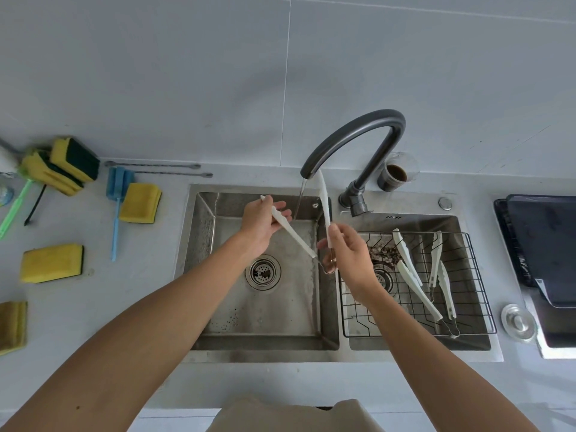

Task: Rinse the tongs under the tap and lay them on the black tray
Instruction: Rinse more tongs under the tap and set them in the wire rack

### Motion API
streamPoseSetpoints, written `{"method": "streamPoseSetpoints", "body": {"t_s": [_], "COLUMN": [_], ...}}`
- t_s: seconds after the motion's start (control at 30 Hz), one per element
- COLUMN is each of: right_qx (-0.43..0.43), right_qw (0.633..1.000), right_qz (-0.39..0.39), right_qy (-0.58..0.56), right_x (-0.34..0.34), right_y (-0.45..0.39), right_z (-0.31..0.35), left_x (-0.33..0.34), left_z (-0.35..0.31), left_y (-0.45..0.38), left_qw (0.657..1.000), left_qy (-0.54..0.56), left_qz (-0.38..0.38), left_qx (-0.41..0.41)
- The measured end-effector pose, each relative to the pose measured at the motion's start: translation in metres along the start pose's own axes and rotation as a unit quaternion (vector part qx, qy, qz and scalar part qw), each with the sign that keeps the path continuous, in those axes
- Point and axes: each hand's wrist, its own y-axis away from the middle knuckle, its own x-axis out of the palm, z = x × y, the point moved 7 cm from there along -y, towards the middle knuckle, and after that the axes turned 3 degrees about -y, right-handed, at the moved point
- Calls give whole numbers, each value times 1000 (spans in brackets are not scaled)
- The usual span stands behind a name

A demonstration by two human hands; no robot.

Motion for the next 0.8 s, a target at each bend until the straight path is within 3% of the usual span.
{"method": "streamPoseSetpoints", "body": {"t_s": [0.1, 0.27, 0.43, 0.67, 0.8], "right_qx": [29, -27, -49, -62, -47], "right_qw": [997, 989, 989, 993, 991], "right_qz": [68, 141, 135, 20, 20], "right_qy": [8, 30, 34, 101, 123], "right_x": [13, 38, 42, 31, 35], "right_y": [4, 14, 15, -4, -11], "right_z": [4, 18, 23, 28, 27], "left_x": [-6, -4, 0, 15, 20], "left_z": [4, 7, 11, 20, 17], "left_y": [-4, -3, -4, 12, 20], "left_qw": [1000, 998, 997, 989, 984], "left_qy": [14, -51, -68, -59, -62], "left_qz": [-2, -26, -31, 90, 135], "left_qx": [-9, 4, -10, -104, -99]}}
